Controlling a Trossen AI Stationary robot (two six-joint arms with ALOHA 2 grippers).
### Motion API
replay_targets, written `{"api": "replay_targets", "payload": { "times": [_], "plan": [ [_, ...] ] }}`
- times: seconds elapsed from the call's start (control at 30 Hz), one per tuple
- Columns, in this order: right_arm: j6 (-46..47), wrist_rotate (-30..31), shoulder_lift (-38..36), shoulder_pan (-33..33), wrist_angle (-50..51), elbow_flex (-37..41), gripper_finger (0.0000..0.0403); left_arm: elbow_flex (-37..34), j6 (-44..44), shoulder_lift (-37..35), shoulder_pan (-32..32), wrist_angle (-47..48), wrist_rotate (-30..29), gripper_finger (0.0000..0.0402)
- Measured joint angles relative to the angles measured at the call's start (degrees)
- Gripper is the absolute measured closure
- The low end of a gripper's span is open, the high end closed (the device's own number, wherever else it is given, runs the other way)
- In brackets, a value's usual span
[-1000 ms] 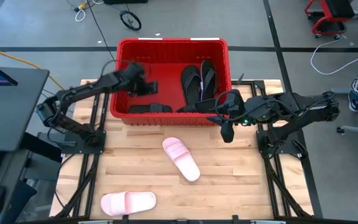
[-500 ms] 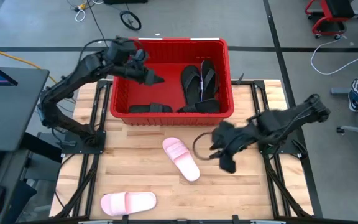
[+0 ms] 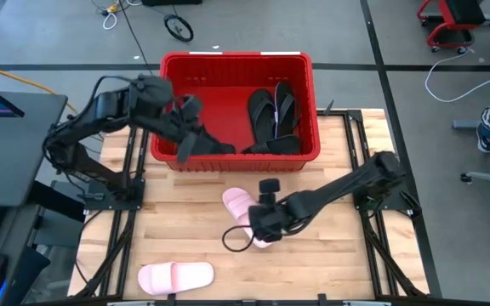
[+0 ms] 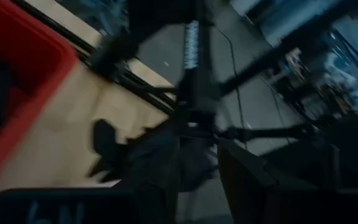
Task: Pick and place slides into bin
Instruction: Put the top pink slide into the red bin
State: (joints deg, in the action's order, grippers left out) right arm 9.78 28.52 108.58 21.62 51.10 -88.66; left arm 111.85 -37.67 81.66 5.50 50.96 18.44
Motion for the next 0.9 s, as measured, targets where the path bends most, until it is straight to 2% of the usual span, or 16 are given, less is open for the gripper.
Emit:
{"api": "replay_targets", "payload": {
  "times": [0.37,0.63,0.73,0.83,0.9],
  "plan": [
    [-6.9,-0.2,11.0,-2.9,-16.4,0.0,0.0255,0.0,-1.9,0.0,-9.7,-2.8,-2.7,0.0317],
    [-4.5,1.3,11.7,-5.1,-16.9,0.0,0.0260,0.0,-2.2,0.0,-12.7,-7.3,-2.7,0.0337],
    [-2.8,-0.4,11.6,-6.5,-18.4,0.0,0.0293,0.0,-2.1,0.0,-12.9,-7.4,-2.8,0.0342],
    [1.2,-4.5,11.7,-8.4,-18.9,0.0,0.0366,0.0,-2.0,0.0,-12.9,-7.6,-2.8,0.0348],
    [3.8,-8.1,11.7,-9.6,-18.7,-0.1,0.0386,0.0,-1.9,0.0,-12.9,-7.8,-2.8,0.0350]
  ]
}}
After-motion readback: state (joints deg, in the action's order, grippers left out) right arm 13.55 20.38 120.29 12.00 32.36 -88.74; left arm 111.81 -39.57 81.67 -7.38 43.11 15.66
